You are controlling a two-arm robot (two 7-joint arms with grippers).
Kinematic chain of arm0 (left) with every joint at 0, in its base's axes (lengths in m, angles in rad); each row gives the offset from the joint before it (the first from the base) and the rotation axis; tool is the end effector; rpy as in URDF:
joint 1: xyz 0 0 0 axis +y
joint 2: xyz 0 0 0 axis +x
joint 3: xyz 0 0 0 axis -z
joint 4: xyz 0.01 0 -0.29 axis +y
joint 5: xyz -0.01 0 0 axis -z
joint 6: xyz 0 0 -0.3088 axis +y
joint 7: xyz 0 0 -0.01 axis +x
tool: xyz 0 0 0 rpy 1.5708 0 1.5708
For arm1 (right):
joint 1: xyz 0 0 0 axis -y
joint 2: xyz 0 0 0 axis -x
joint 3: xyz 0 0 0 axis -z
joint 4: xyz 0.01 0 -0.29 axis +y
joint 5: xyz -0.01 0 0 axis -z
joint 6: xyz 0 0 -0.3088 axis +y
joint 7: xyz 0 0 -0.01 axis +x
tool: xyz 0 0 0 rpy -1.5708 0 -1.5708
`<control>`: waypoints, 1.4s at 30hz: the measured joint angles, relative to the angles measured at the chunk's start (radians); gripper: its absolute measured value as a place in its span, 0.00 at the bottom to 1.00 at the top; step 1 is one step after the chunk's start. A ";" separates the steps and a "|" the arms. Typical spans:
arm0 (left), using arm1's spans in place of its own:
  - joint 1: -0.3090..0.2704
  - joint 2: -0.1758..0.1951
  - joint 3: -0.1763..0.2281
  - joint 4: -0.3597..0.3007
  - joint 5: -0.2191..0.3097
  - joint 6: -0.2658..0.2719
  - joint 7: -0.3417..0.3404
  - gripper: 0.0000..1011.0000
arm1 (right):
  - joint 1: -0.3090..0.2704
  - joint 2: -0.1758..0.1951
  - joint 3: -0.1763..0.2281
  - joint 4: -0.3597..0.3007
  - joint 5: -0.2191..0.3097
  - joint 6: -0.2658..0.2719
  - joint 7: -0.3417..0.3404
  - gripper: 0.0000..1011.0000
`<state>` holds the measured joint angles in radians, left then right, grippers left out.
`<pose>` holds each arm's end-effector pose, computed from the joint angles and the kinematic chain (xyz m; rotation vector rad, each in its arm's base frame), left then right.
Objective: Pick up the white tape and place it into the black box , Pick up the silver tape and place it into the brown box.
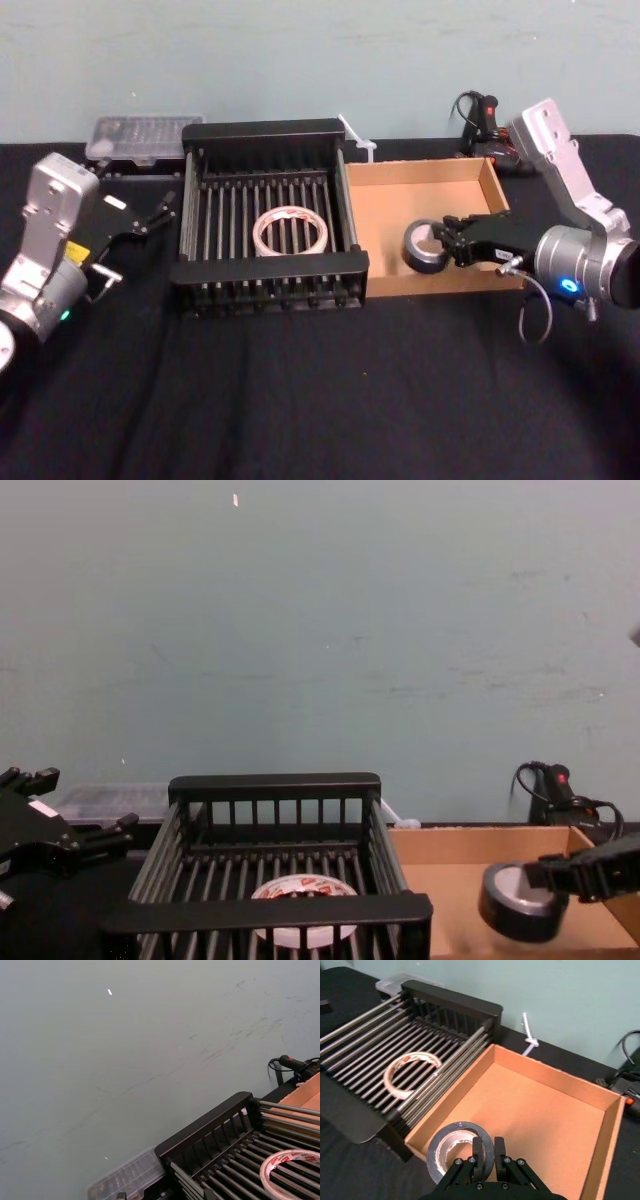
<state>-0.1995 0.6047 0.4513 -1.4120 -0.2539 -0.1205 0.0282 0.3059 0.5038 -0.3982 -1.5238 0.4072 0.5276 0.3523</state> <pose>0.3581 0.0827 -0.3023 0.3045 -0.2850 1.2480 0.3891 -0.0418 -0.2356 -0.4564 0.2318 -0.9254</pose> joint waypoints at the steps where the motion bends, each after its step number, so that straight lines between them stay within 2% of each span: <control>1: 0.000 0.000 0.000 0.000 0.000 0.000 0.000 0.99 | 0.003 -0.003 0.002 0.005 0.000 0.000 -0.003 0.14; 15: 0.000 0.000 0.000 0.000 0.000 0.000 0.000 0.99 | 0.042 -0.045 0.018 0.080 -0.027 -0.006 -0.031 0.14; 26: 0.000 0.000 0.000 0.000 0.000 0.000 0.000 0.99 | 0.052 -0.072 0.039 0.116 -0.046 -0.014 -0.045 0.14; 42: 0.000 0.000 0.000 0.000 0.000 0.000 0.000 0.99 | 0.052 -0.071 0.036 0.116 -0.046 -0.014 -0.043 0.14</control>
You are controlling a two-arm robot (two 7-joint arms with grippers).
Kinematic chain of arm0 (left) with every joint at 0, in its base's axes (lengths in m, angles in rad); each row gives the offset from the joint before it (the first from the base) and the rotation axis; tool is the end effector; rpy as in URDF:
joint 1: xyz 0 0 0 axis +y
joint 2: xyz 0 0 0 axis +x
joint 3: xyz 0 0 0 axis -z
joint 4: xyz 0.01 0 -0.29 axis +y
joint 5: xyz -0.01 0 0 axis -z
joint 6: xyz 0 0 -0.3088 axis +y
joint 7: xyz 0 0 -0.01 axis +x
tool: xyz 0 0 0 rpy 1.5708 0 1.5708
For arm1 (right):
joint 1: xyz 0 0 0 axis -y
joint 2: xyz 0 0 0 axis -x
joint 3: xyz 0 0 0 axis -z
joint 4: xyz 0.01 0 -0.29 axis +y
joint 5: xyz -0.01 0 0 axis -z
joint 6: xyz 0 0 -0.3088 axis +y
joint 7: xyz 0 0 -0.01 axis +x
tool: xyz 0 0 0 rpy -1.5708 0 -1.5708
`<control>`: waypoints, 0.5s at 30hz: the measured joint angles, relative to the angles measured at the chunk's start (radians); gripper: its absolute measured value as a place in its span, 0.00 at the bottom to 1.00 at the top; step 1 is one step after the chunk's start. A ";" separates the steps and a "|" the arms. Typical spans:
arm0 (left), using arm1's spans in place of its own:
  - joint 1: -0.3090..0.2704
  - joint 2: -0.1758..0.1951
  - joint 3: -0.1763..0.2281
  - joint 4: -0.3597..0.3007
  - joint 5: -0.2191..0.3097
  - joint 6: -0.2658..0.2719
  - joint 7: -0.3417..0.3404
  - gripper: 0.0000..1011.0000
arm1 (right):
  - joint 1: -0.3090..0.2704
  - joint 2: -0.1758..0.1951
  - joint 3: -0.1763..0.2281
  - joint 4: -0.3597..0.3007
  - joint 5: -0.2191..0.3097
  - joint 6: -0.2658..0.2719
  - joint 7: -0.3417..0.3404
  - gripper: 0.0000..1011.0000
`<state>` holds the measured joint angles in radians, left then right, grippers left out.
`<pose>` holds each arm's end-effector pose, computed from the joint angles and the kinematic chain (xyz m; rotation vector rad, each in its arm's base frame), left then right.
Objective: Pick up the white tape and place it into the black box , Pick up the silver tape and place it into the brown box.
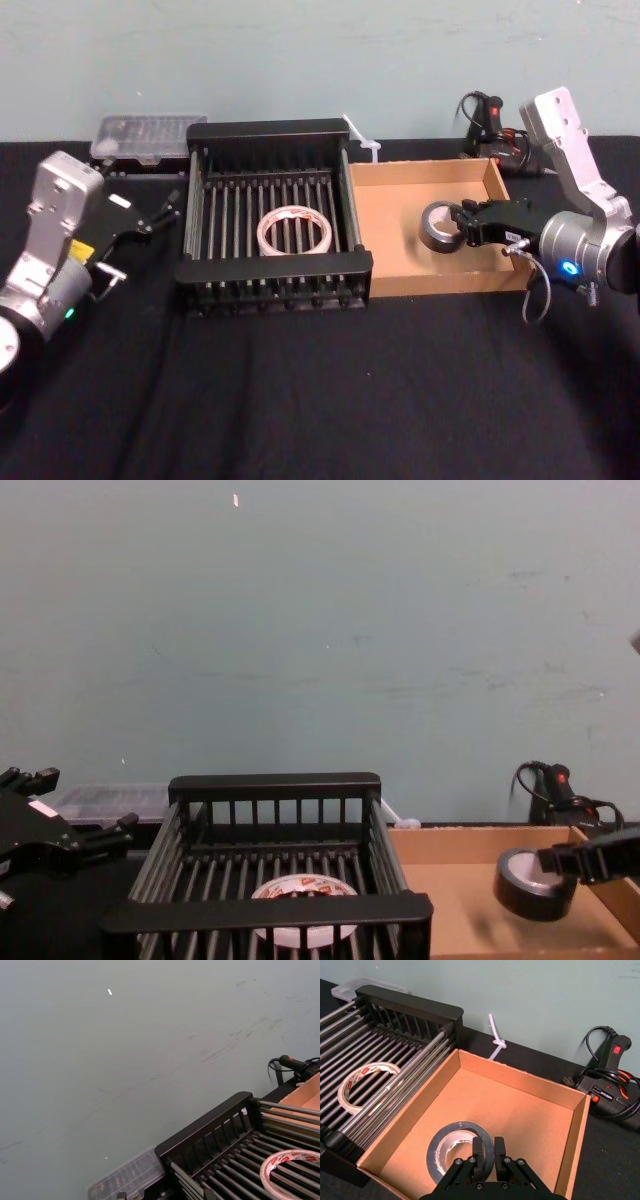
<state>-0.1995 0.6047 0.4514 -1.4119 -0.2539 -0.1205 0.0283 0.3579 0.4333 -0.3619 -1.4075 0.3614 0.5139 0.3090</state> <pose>0.3581 0.0827 -0.3023 0.3046 -0.2850 1.2480 0.4107 -0.0449 -0.2430 -0.4477 0.2472 -1.0320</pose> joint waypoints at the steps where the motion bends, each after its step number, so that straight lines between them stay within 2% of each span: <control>1: 0.000 0.000 0.000 0.000 0.000 0.000 0.000 0.99 | 0.000 0.000 0.000 0.000 0.000 0.000 0.000 0.14; 6: 0.000 0.000 0.000 0.000 0.000 0.000 0.000 0.99 | 0.000 0.001 -0.001 0.000 0.000 0.000 0.000 0.16; 15: 0.000 0.000 0.000 0.000 0.000 0.000 0.000 0.99 | 0.000 0.001 -0.002 -0.001 0.001 0.001 0.001 0.40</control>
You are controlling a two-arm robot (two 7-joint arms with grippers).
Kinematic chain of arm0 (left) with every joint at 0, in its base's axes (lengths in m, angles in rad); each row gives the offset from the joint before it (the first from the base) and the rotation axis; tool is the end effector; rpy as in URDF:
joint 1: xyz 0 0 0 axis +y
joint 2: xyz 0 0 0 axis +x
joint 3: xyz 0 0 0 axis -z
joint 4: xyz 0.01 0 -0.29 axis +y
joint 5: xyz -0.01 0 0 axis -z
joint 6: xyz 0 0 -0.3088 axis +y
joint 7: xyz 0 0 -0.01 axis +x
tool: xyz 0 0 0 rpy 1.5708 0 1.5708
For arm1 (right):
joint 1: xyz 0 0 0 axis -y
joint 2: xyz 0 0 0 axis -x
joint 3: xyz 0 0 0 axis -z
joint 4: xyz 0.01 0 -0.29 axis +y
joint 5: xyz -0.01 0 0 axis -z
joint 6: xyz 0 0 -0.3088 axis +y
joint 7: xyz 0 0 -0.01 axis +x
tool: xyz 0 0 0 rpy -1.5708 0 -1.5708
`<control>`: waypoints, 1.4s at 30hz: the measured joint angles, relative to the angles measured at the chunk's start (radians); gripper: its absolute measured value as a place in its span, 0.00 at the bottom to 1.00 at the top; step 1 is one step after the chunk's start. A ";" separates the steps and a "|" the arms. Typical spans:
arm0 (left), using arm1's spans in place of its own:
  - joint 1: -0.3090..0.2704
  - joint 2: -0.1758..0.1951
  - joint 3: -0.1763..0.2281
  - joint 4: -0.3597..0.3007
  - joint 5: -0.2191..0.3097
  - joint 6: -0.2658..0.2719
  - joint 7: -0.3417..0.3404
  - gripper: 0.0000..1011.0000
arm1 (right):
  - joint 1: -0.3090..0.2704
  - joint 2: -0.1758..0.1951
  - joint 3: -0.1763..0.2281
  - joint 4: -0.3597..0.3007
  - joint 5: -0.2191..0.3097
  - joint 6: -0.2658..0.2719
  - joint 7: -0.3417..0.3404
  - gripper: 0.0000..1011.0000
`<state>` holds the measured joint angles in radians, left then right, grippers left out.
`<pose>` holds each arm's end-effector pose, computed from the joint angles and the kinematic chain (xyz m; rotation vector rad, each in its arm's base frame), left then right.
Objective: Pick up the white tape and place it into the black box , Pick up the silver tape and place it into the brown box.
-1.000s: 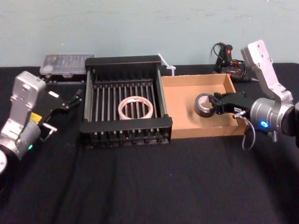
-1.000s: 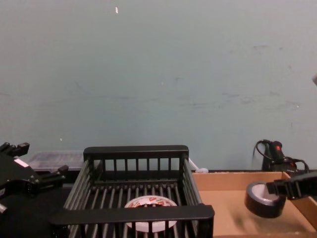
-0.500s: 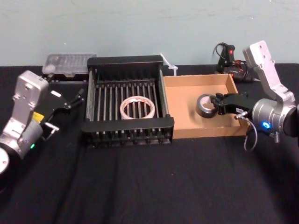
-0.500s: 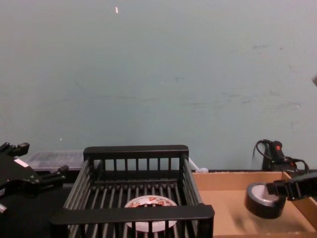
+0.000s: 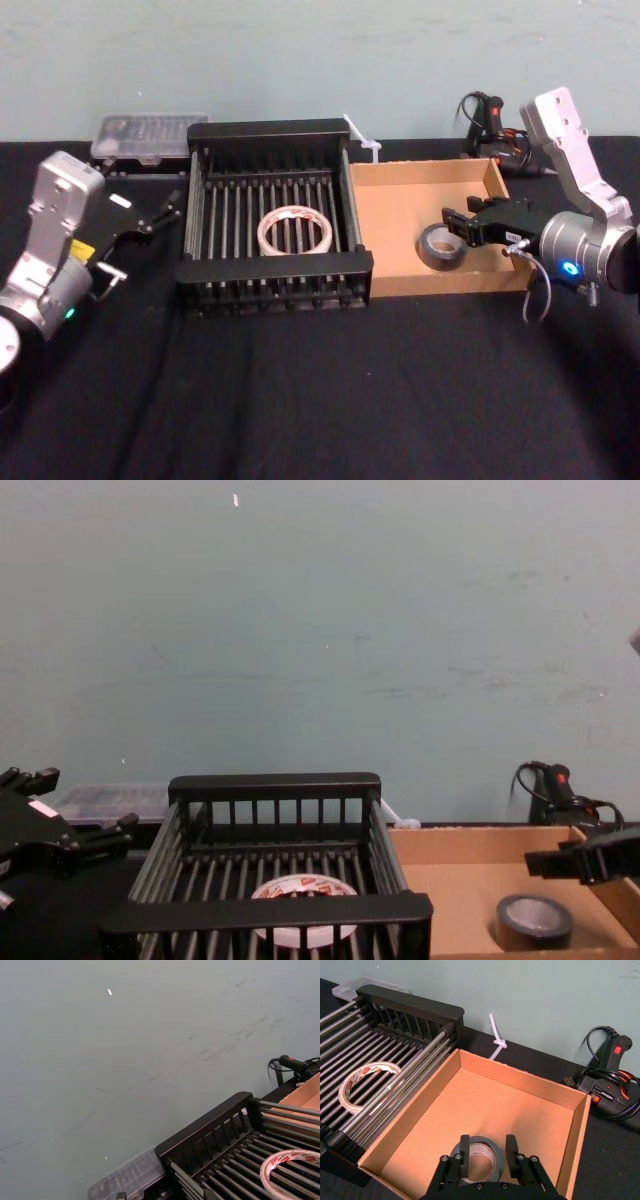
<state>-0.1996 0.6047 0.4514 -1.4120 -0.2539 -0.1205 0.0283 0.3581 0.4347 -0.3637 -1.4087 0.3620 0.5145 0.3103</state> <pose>0.3581 0.0827 -0.3022 0.3044 -0.2851 1.2480 0.4105 -0.0447 -0.2429 -0.4488 0.2467 -1.0293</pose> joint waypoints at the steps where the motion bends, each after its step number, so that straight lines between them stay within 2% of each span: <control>1: 0.000 0.000 0.000 0.000 0.000 0.000 0.000 0.99 | 0.000 0.000 0.000 0.000 0.000 0.000 0.000 0.42; 2: 0.000 0.000 0.000 0.000 0.000 0.000 0.000 0.99 | 0.000 0.000 0.000 0.000 0.000 0.000 0.000 0.48; 6: 0.000 0.000 0.000 0.000 0.000 0.000 0.000 0.99 | 0.000 0.000 0.000 0.000 0.000 0.000 0.000 0.62; 8: 0.000 0.000 0.000 0.000 0.000 0.000 0.000 0.99 | 0.000 0.000 0.000 0.000 0.000 0.000 0.000 0.64; 16: 0.000 0.000 0.000 0.000 0.000 0.000 0.000 0.99 | 0.000 0.000 0.000 0.000 0.000 0.000 0.000 0.92; 20: 0.000 0.000 0.000 0.000 0.000 0.000 0.000 0.99 | 0.000 0.000 0.000 0.000 0.000 0.000 0.000 0.99; 25: 0.000 0.000 0.000 0.000 0.000 0.000 0.000 0.99 | 0.000 0.000 0.000 -0.001 0.000 -0.001 0.001 0.99; 31: 0.000 0.000 0.000 0.000 0.000 0.000 0.000 0.99 | -0.020 0.005 0.004 -0.030 -0.033 -0.036 -0.008 0.99; 38: 0.000 0.000 0.000 0.000 0.000 0.000 0.000 0.99 | -0.066 0.005 0.019 -0.079 -0.100 -0.133 -0.066 0.99; 42: 0.000 0.000 0.000 0.000 0.000 0.000 0.000 0.99 | -0.105 0.001 0.027 -0.101 -0.152 -0.214 -0.118 0.99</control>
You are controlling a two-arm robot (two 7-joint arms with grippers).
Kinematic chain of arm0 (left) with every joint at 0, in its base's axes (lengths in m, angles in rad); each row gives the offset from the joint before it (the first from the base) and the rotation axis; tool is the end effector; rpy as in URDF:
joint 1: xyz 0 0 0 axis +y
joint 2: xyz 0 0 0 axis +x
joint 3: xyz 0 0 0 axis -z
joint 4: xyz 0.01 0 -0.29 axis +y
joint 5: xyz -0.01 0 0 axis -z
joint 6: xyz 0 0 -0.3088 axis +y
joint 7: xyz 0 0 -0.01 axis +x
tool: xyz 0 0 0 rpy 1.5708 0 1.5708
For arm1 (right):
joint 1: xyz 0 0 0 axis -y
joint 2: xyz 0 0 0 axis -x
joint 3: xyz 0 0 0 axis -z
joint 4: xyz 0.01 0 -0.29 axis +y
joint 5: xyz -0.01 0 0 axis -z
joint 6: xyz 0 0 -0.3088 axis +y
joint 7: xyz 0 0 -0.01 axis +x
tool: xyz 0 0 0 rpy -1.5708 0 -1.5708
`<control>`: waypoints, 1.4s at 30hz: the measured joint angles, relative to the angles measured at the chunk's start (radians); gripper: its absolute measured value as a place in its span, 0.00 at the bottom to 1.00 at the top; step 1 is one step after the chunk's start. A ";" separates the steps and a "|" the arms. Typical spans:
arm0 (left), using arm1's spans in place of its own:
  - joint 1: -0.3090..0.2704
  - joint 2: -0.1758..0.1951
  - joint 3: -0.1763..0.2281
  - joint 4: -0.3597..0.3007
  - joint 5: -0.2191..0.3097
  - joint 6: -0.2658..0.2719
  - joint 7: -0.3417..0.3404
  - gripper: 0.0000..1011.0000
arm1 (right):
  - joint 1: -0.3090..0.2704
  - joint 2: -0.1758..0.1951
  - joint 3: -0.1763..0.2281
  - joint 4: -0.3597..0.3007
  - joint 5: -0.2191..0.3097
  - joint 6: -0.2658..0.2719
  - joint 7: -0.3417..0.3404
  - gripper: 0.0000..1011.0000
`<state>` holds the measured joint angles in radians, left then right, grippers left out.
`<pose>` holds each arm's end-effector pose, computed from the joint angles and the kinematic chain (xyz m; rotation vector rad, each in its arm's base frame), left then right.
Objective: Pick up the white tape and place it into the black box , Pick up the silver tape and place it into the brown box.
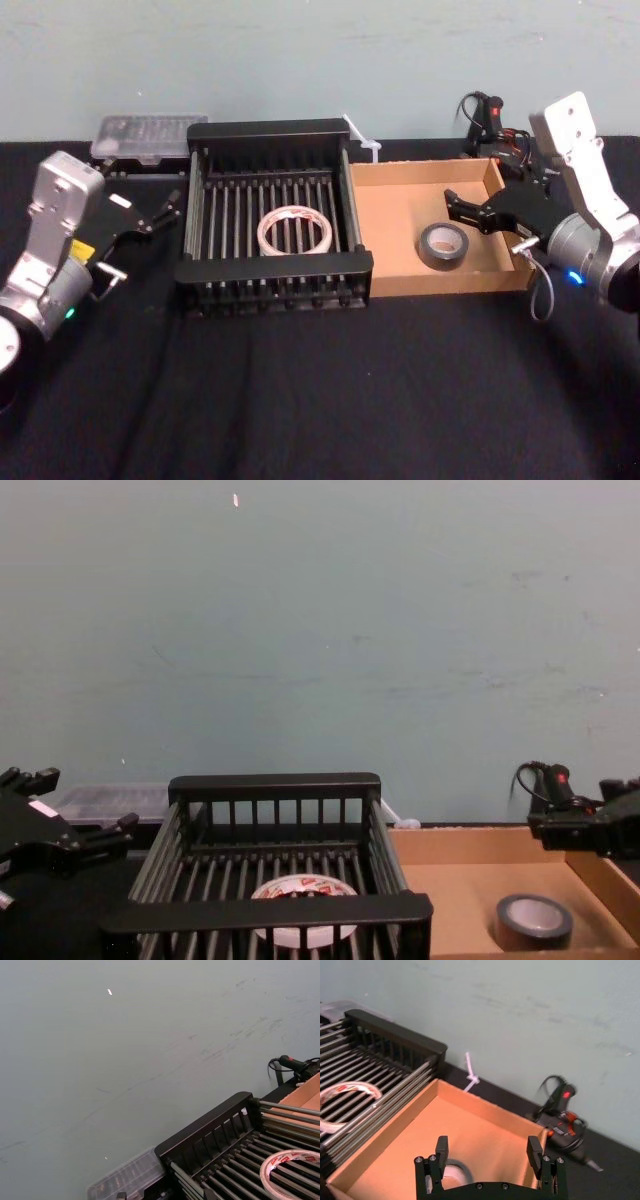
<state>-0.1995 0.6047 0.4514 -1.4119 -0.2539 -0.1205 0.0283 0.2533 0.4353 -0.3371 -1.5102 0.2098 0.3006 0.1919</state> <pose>0.3581 0.0827 -0.3023 0.3046 -0.2850 1.2480 0.3832 -0.0373 -0.2499 -0.3914 -0.0345 -1.1362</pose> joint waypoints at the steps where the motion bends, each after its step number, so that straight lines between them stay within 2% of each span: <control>1: 0.000 0.000 0.000 0.000 0.000 0.000 0.000 0.99 | -0.007 -0.001 0.001 -0.003 -0.012 -0.017 -0.012 0.99; 9: 0.000 0.000 0.000 0.000 0.000 0.000 0.000 0.99 | -0.085 -0.024 0.008 -0.001 -0.130 -0.193 -0.142 0.99; 14: 0.000 0.000 0.000 0.000 0.000 0.000 0.000 0.99 | -0.110 -0.034 0.012 0.013 -0.166 -0.240 -0.172 0.99; 25: 0.000 0.000 0.000 0.000 0.000 0.000 0.000 0.99 | -0.135 -0.061 0.036 0.026 -0.196 -0.260 -0.186 0.99; 42: 0.000 0.000 0.000 0.000 0.000 0.000 0.000 0.99 | -0.134 -0.057 0.031 0.025 -0.196 -0.259 -0.185 0.99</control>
<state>-0.1995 0.6047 0.4514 -1.4120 -0.2539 -0.1205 0.0283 0.1197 0.3781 -0.3061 -1.4855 0.0141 0.0414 0.0067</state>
